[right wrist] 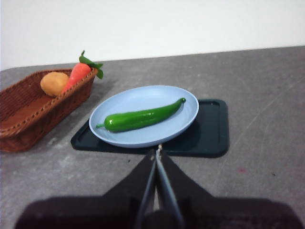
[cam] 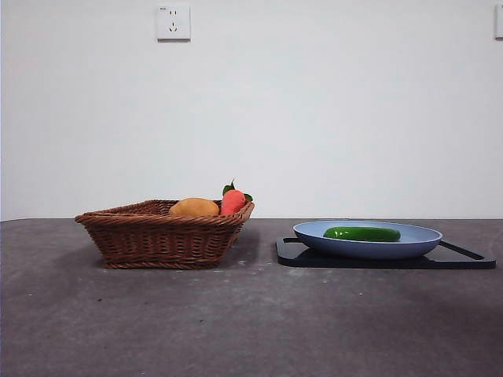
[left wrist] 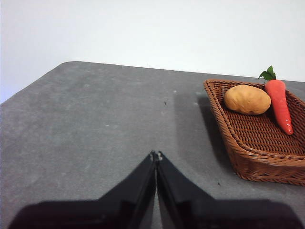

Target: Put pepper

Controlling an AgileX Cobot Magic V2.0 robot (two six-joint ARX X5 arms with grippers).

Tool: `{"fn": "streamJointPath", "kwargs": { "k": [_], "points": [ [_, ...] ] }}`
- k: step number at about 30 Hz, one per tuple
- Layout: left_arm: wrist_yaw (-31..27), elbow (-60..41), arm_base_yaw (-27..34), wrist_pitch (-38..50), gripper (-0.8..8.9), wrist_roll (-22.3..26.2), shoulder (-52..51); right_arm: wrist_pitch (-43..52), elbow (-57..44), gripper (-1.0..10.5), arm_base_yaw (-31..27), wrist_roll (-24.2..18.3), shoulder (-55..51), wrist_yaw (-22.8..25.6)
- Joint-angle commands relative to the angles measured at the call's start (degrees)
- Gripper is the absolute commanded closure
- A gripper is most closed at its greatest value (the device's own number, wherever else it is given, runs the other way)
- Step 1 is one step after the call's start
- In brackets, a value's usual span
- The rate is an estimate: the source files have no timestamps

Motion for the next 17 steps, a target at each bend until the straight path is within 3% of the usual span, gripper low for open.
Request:
{"fn": "streamJointPath", "kwargs": {
  "k": [1, 17],
  "points": [
    [-0.02, -0.61, 0.13, 0.52, 8.05, -0.17, -0.22, 0.26, -0.48, 9.4, 0.02, 0.50, -0.26, 0.28],
    [-0.02, -0.61, 0.13, 0.52, 8.05, -0.17, -0.22, -1.05, -1.16, 9.4, 0.02, 0.87, -0.13, 0.17]
  ]
}}
